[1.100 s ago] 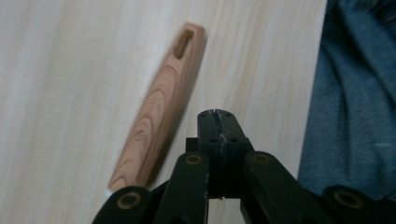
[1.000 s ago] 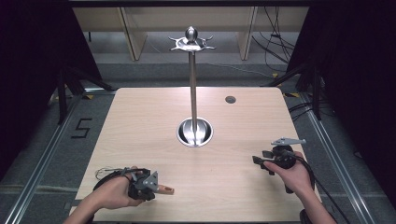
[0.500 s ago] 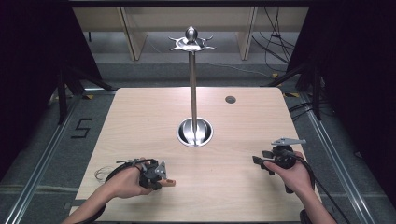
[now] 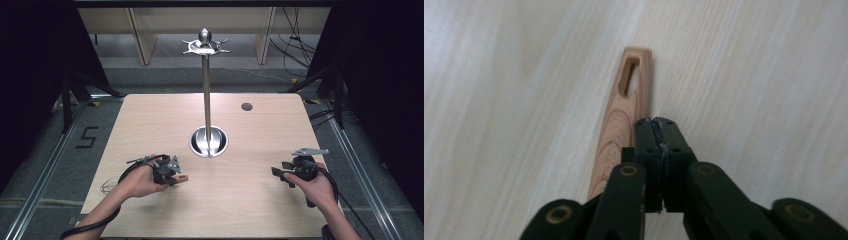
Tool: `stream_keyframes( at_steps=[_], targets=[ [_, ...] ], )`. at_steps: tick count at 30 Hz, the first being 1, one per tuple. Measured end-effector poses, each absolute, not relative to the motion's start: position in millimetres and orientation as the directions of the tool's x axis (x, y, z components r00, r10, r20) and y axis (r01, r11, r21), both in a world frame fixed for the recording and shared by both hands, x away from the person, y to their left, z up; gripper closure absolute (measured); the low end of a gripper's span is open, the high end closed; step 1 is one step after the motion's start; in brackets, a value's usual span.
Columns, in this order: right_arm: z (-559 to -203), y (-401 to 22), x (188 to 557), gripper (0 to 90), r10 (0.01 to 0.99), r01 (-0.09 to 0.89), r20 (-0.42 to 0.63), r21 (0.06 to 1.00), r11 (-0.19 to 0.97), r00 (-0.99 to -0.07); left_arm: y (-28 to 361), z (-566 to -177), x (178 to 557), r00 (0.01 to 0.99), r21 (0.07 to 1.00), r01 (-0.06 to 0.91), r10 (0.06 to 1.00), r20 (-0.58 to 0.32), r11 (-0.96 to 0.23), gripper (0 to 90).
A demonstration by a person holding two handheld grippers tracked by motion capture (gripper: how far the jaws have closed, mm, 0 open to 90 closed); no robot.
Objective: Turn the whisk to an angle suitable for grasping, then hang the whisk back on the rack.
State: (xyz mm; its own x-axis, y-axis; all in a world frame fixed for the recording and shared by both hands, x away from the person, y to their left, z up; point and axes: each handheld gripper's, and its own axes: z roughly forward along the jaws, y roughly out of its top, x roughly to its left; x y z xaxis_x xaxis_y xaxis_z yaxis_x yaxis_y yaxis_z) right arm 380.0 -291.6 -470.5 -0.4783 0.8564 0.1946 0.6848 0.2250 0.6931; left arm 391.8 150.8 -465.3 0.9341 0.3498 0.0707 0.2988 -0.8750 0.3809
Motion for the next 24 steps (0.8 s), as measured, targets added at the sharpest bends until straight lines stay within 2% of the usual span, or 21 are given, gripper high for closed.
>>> stream_keyframes(
  at_steps=[2,5,6,10,13,19,23,24],
  targets=[
    [-469.4,-293.4,380.3,45.6,0.857,0.694,0.2,0.684,0.225,-0.475,154.7,-454.4,390.2,0.937,0.396,0.273,0.335,0.096,-0.877,73.7],
    [-468.5,-293.3,378.7,45.6,0.865,0.727,0.235,0.659,0.194,-0.444,160.3,-445.0,391.1,0.941,0.357,0.233,0.302,0.15,-0.904,60.8],
    [-470.1,-296.7,381.5,45.6,0.857,0.693,0.201,0.685,0.224,-0.475,161.8,-444.1,391.0,0.937,0.36,0.24,0.312,0.158,-0.902,57.2],
    [-469.8,-299.4,381.3,45.6,0.858,0.688,0.197,0.691,0.222,-0.475,169.4,-437.7,394.1,0.935,0.315,0.227,0.297,0.194,-0.921,44.0],
    [-469.4,-299.8,381.1,45.6,0.855,0.682,0.199,0.697,0.22,-0.479,176.3,-432.6,393.8,0.931,0.324,0.231,0.305,0.2,-0.917,40.3],
    [-467.6,-295.6,383.0,45.6,0.856,0.679,0.19,0.699,0.225,-0.48,184.8,-427.1,390.8,0.903,0.372,0.291,0.381,0.199,-0.882,40.1],
    [-467.5,-290.7,383.7,45.6,0.849,0.677,0.197,0.7,0.228,-0.49,186.9,-427.0,389.9,0.914,0.345,0.276,0.356,0.195,-0.897,40.3],
    [-468.0,-291.6,384.0,45.5,0.852,0.661,0.162,0.707,0.253,-0.499,187.9,-427.1,391.5,0.921,0.327,0.262,0.337,0.197,-0.908,40.8]
  ],
)
